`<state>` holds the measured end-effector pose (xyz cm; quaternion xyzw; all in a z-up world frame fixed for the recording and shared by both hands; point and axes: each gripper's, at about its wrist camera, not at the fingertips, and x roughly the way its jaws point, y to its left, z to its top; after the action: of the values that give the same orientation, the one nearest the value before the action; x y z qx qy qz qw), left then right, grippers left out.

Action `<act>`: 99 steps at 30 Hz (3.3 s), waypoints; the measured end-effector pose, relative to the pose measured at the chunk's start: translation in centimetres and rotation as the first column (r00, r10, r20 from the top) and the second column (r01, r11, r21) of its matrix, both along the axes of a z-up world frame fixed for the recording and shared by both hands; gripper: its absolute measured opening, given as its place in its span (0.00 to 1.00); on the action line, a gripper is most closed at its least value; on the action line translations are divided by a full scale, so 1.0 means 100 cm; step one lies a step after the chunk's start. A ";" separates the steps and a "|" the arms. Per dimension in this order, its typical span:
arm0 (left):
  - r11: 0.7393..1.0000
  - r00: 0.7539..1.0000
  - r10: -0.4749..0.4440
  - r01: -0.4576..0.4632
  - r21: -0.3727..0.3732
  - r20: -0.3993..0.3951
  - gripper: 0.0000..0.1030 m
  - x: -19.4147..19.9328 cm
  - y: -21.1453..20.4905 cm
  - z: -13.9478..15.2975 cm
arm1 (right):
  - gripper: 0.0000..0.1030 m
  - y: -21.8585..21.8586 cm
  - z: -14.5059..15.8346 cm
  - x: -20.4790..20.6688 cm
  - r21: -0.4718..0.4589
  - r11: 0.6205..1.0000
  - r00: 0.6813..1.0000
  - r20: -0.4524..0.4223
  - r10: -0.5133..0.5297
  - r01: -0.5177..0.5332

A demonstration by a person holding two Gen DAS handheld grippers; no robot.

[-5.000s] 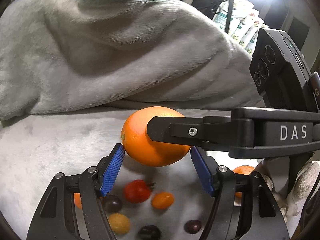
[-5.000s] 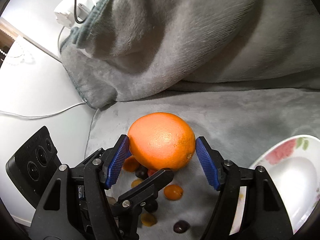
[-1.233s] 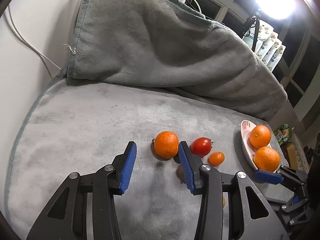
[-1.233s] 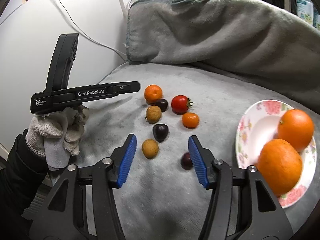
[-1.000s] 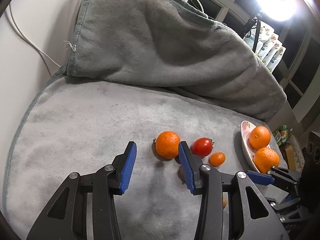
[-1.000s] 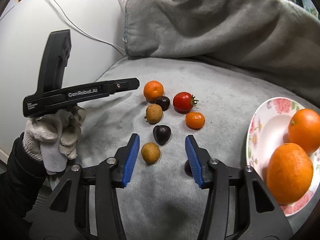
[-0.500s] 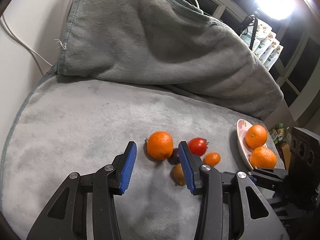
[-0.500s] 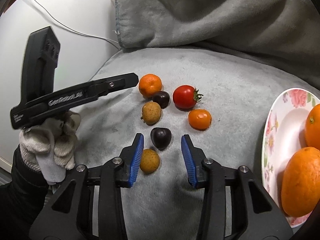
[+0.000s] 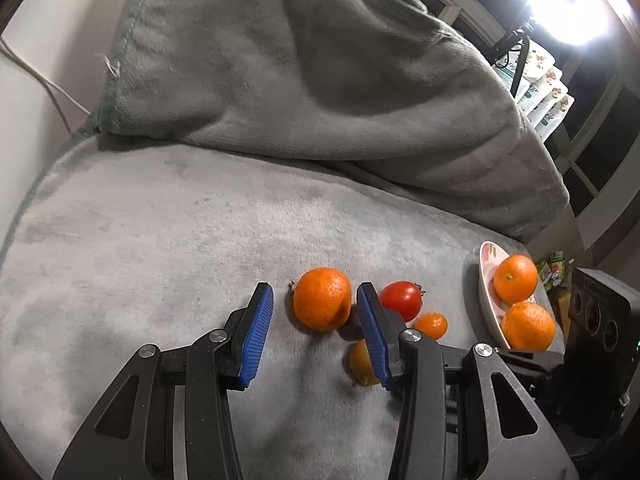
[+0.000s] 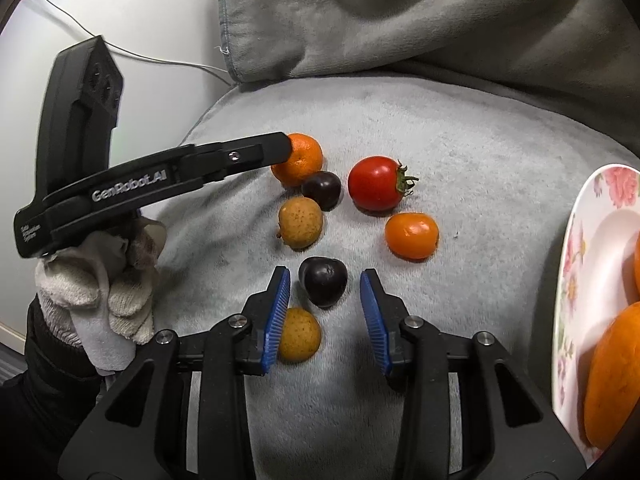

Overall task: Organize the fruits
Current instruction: 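Lower the right gripper around the dark plum among the small fruits, then close the right gripper on the dark plum while the left gripper closes on a small mandarin, then carry the plum with the right gripper onto the plate while the left releases the mandarin there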

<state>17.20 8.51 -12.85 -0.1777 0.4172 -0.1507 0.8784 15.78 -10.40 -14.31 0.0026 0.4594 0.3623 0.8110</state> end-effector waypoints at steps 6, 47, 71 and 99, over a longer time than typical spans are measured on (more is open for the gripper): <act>1.000 1.000 -0.014 0.013 -0.027 -0.022 0.41 0.006 0.000 -0.006 | 0.33 0.001 0.000 0.000 -0.012 1.000 1.000 0.001 0.004 -0.004; 1.000 0.998 -0.012 0.013 -0.023 0.056 0.28 -0.018 -0.015 0.025 | 0.24 -0.040 0.048 -0.028 0.046 0.997 0.990 0.122 -0.063 0.058; 0.983 0.979 -0.180 0.183 -0.029 0.091 0.28 -0.014 -0.111 0.048 | 0.24 -0.180 0.083 -0.063 0.107 0.950 0.922 0.230 -0.311 0.294; 0.955 0.954 -0.295 0.293 0.043 0.052 0.29 -0.001 -0.189 0.041 | 0.25 -0.237 0.040 -0.044 0.076 0.914 0.904 0.134 -0.406 0.399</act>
<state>17.06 -10.43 -8.72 -0.0939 0.4158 -0.2774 0.8610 11.41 -34.14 -10.31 0.0896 0.3791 0.1972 0.8996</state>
